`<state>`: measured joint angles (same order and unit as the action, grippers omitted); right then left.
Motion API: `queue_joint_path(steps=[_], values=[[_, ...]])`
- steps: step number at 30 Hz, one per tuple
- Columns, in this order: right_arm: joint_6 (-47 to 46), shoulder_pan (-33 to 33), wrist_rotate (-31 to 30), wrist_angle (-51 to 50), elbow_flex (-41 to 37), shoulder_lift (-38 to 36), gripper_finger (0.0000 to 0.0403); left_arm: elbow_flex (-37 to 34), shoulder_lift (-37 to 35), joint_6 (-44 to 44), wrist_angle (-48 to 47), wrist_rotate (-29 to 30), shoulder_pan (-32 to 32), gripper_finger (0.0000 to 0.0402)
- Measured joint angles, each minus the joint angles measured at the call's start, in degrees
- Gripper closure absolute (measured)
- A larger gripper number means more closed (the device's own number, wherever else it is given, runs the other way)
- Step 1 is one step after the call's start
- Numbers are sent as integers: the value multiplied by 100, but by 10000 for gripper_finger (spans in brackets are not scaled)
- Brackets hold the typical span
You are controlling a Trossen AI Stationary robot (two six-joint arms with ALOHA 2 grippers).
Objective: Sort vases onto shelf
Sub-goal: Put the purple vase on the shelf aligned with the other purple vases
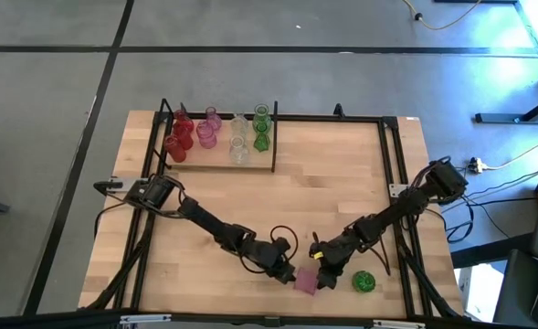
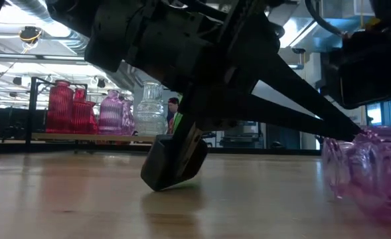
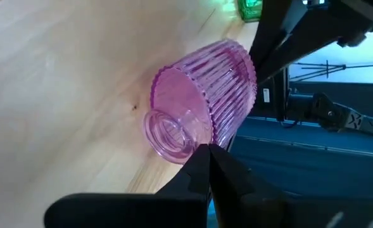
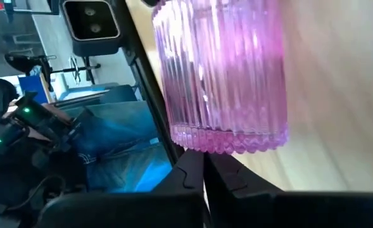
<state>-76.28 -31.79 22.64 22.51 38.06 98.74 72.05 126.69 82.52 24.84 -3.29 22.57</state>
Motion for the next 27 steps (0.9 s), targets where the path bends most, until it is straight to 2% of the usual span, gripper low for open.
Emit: queue_joint_path(steps=[5, 12, 16, 21, 27], values=[[1, 0, 49, 44, -1, 0, 403, 7, 0, 95, -152, 65, 2, 385], [45, 0, 28, 91, 7, -7, 403, 7, 1, 259, -250, -137, -66, 290], [91, 0, 47, 41, 5, -7, 403, 6, 0, 299, -258, -302, -122, 255], [128, 0, 69, 44, 5, -7, 403, -10, -118, 172, -348, -322, -169, 246], [154, -2, 88, 38, 5, -7, 403, -26, -338, -241, -988, -121, -268, 248]])
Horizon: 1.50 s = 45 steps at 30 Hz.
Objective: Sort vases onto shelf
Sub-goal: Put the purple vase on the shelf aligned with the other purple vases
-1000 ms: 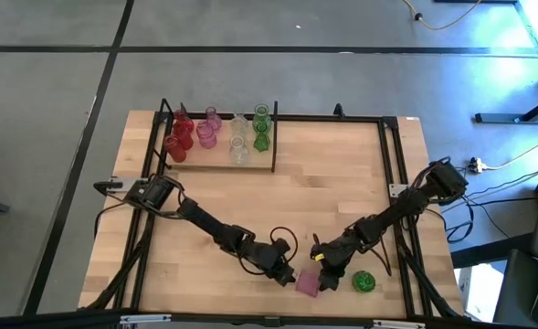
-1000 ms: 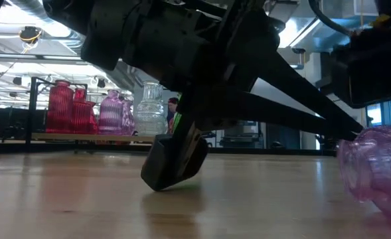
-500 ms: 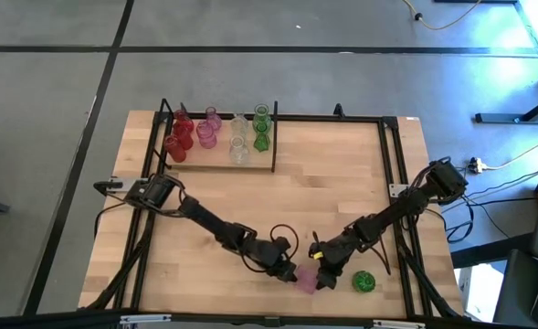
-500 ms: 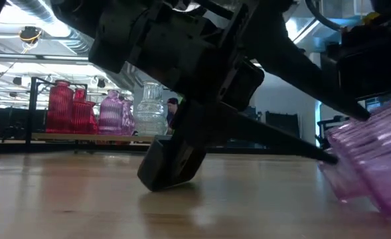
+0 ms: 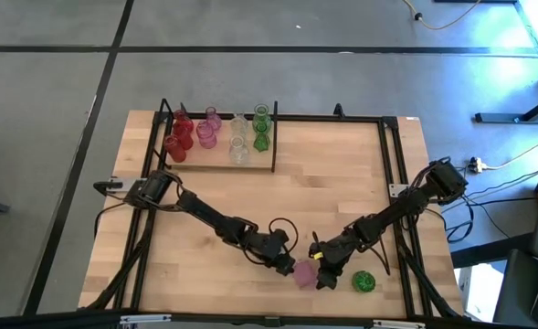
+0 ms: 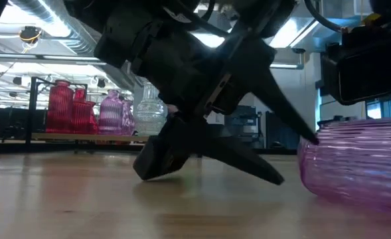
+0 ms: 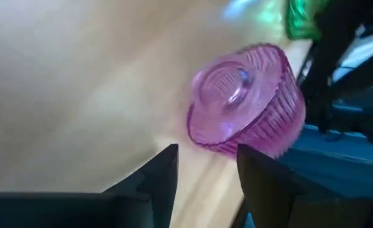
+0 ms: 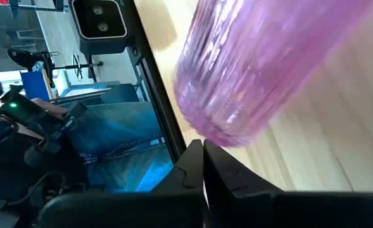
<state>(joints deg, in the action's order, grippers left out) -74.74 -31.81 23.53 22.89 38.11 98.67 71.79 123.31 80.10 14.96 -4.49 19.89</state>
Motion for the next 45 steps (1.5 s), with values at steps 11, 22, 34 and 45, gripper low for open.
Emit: queue_joint_path(steps=[11, 22, 34, 45], values=[[21, 0, 0, -43, 0, 0, 403, 7, -128, -491, 375, 221, -266, 248], [-3, 83, -295, -432, -2, 0, 403, 15, -147, -446, 192, 149, -175, 248], [19, 224, -597, -524, -4, -33, 403, -489, -183, 662, 399, 637, 267, 248], [55, 393, -590, -472, -4, -37, 403, -1515, -204, 1397, 2425, 1267, 355, 248]])
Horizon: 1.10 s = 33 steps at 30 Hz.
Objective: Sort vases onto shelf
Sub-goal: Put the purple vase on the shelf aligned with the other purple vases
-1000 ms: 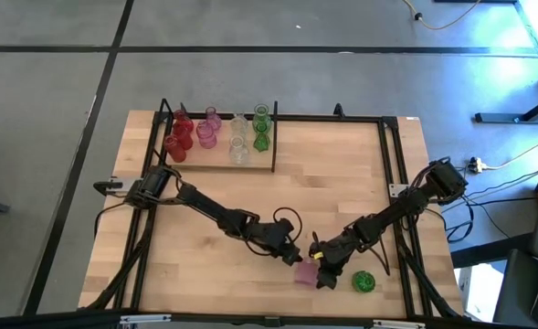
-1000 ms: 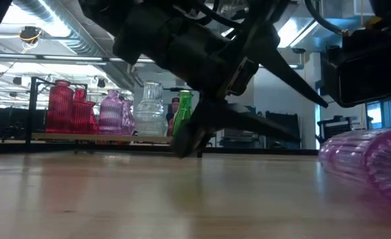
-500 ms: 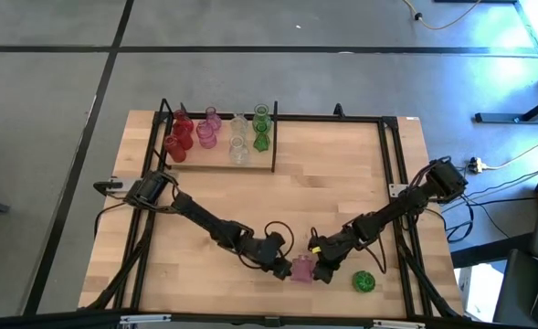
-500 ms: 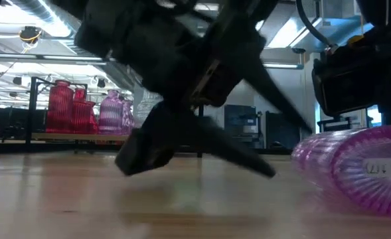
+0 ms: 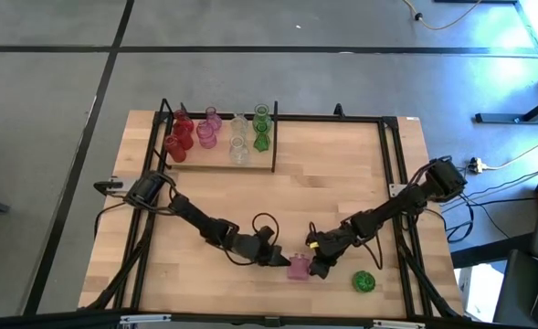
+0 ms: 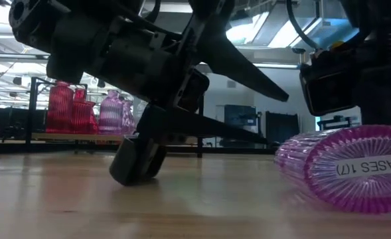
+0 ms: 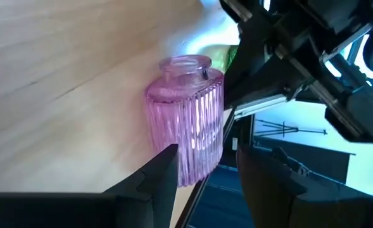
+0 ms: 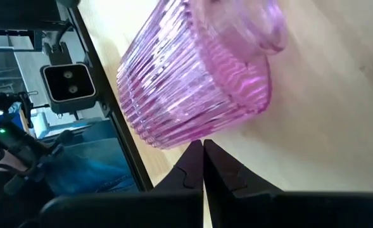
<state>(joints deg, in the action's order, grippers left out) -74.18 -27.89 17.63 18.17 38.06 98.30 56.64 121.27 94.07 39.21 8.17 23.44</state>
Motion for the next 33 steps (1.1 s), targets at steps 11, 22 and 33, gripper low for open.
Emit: queue_joint_path(steps=[11, 22, 33], values=[[175, 312, 76, 7, 0, 0, 403, -33, -4, 164, -390, -388, -108, 248], [265, 469, 289, 23, 0, -33, 372, -34, -49, 222, -552, -651, -76, 253], [243, 466, -24, 3, -2, -317, 211, -66, -195, 1115, -691, 86, 582, 363]])
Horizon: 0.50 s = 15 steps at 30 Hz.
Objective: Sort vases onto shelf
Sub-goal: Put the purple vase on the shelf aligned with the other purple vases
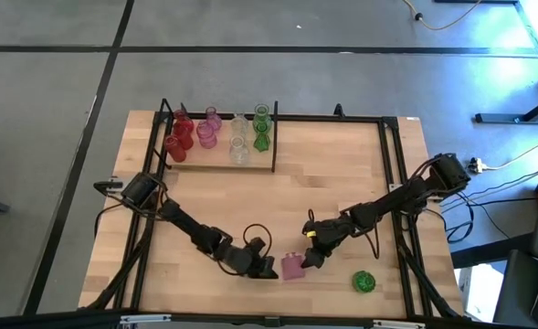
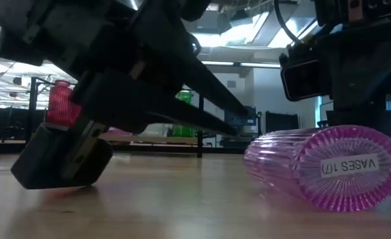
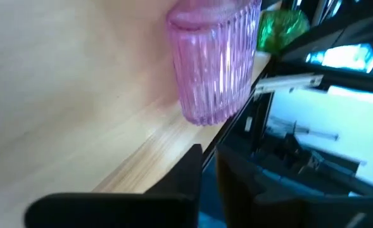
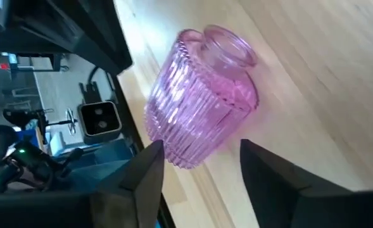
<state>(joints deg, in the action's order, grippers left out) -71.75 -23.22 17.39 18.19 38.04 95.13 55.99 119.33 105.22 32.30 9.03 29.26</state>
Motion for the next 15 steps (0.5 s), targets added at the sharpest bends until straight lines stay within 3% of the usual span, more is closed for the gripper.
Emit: queue_joint_path(steps=[6, 15], values=[[-2, 0, -273, 9, 0, 24, 202, 0, 0, 203, -16, 265, -54, 399], [-260, 0, -280, 729, -1, 542, 209, 13, -2, 166, -288, 98, -362, 383]])
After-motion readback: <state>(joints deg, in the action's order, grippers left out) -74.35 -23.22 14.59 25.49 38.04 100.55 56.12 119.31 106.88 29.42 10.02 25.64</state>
